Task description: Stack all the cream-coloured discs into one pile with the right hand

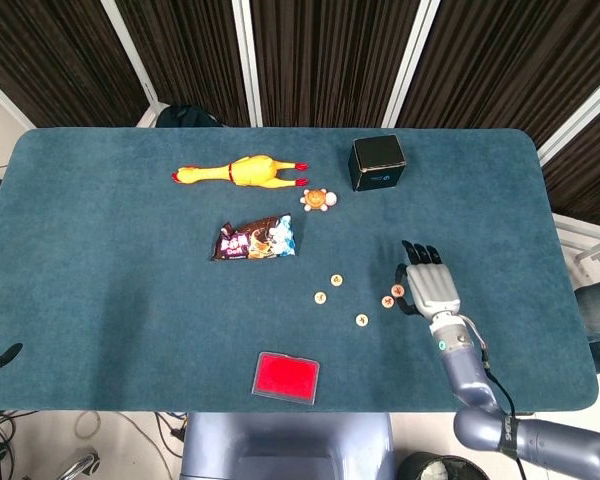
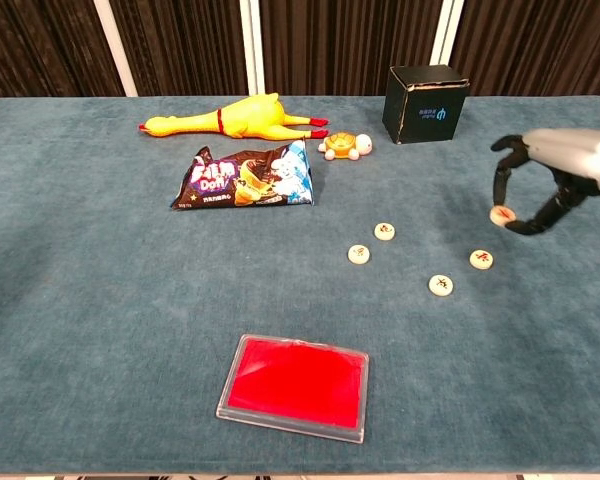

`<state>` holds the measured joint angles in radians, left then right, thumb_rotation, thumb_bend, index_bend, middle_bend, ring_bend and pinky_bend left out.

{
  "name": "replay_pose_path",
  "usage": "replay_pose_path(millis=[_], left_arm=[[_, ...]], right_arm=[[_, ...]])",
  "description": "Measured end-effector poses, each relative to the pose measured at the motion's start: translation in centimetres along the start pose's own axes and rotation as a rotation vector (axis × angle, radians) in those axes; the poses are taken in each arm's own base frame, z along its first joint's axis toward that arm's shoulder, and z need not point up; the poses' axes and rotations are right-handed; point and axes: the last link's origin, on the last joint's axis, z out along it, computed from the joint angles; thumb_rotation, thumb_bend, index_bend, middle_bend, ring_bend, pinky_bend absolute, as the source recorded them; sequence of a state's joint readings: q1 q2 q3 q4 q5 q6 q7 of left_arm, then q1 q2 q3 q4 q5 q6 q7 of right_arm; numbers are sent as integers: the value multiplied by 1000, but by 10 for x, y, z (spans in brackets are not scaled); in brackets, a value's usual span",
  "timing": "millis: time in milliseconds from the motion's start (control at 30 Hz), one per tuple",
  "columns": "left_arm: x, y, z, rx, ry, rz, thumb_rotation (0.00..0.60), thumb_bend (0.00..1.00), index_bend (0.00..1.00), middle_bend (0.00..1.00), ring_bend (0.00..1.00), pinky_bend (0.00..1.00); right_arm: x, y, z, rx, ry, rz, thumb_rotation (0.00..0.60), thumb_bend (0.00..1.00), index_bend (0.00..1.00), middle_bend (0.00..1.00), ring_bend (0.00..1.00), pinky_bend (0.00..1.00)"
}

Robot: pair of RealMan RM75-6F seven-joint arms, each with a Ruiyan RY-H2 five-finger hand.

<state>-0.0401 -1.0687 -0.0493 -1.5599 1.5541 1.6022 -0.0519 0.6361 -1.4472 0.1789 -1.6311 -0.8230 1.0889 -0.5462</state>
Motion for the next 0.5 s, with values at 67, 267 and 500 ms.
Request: replay_pose_path(millis=[67,267,500], left_arm=[[0,0,0,-1,0,1,600,98,116,0,0,29],[0,0,0,1,0,1,600,98,116,0,0,29],[0,0,0,-3,-4,1,600,98,116,0,0,29]], right_arm=[[-4,2,-3,-3,-4,5,600,408,532,0,0,0],[-14,3,-4,-10,-8,14,600,408,532,0,0,0],[-24,2,0,-16,-8,7,600,408,531,0,0,0]])
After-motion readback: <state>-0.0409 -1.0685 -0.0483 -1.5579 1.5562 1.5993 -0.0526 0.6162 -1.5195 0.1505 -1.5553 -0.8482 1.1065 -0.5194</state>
